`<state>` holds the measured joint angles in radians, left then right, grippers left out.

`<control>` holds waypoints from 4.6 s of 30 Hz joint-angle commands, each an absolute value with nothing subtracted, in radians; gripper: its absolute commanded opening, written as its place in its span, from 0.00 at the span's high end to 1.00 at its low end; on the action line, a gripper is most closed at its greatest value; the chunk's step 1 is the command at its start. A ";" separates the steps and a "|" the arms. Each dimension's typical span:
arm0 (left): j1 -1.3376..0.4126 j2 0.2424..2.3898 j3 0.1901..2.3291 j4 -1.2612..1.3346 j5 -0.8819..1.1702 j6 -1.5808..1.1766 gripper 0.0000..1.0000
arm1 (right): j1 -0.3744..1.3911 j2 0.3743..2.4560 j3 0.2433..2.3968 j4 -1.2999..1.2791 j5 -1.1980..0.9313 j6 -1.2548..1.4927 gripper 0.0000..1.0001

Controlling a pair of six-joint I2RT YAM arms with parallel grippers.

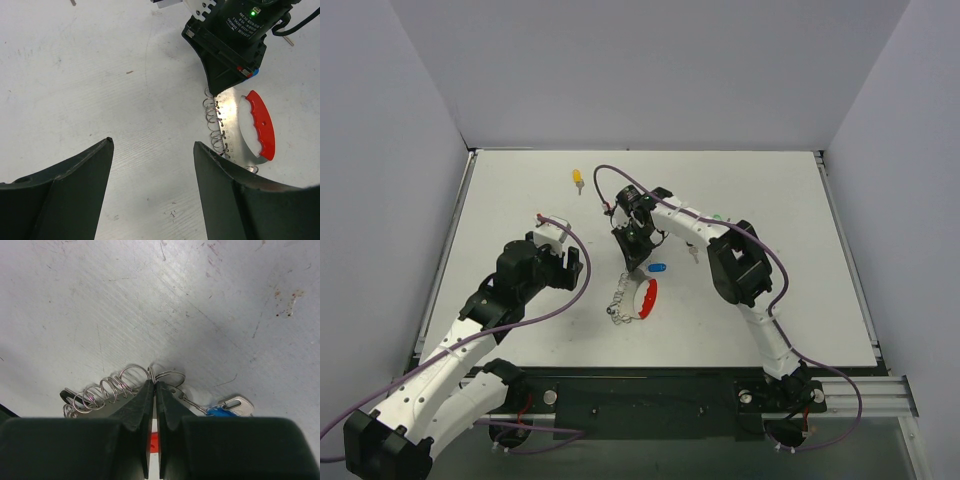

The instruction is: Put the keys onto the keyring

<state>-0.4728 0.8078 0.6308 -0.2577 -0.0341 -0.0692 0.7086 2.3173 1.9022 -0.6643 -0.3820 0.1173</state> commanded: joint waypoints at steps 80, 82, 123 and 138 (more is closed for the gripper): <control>-1.157 1.175 0.500 0.861 0.072 0.009 0.68 | 0.525 1.583 1.522 -1.361 -1.091 -1.364 1.00; -1.157 1.187 0.506 0.861 0.064 0.006 0.68 | 0.525 1.582 1.522 -1.361 -1.091 -1.364 1.00; -1.144 1.023 0.497 0.484 0.185 0.288 1.00 | 0.474 1.554 1.543 -1.445 -1.069 -1.394 0.55; -1.086 0.999 0.417 0.639 0.216 0.154 1.00 | 0.591 1.588 1.511 -1.568 -1.103 -1.634 0.52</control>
<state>-1.0981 1.0149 0.4622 0.4324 0.2214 0.2859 0.5701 1.5948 1.5208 -1.3056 -1.0454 -1.5719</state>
